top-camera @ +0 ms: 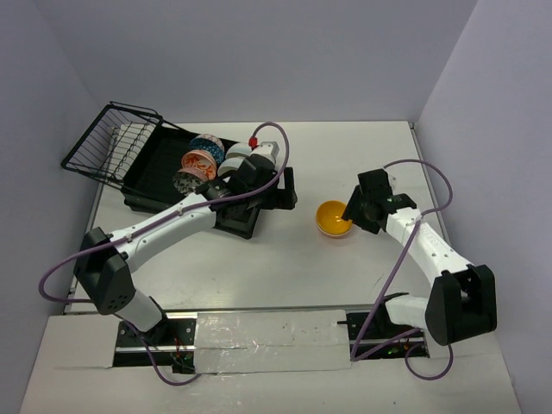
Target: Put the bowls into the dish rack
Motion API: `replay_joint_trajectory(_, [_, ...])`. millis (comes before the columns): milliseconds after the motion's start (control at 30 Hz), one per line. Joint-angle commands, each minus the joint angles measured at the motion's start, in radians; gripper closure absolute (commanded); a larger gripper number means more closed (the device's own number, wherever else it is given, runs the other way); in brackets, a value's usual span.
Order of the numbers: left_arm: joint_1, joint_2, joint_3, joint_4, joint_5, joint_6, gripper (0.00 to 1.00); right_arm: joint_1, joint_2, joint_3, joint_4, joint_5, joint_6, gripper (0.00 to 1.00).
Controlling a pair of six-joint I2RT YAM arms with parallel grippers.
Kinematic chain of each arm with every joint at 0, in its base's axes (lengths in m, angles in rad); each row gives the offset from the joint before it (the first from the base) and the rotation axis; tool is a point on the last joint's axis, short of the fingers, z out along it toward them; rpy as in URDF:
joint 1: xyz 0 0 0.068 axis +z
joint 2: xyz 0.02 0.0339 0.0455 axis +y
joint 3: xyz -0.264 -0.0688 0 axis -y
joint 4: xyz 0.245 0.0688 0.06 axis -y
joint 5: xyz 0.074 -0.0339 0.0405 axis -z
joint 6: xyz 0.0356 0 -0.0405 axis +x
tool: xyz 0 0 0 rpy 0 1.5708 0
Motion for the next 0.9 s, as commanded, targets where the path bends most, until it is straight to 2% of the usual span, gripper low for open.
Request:
replay_joint_trajectory(0, [-0.009,0.009,0.056,-0.016,0.036,0.034,0.01,-0.006,0.035,-0.005,0.065,0.028,0.031,0.36])
replay_joint_trajectory(400, [-0.010,0.030,0.083,-0.069,0.047,0.086,0.01,-0.006,0.139,0.017,0.100,0.059,0.054,0.54])
replay_joint_trajectory(700, [-0.009,0.046,0.097,-0.088,0.047,0.111,0.01,-0.006,0.158,0.025,0.098,0.080,0.055,0.69])
replay_joint_trajectory(867, [-0.009,0.047,0.095,-0.089,0.047,0.114,0.01,-0.006,0.147,0.032,0.088,0.091,0.051,0.70])
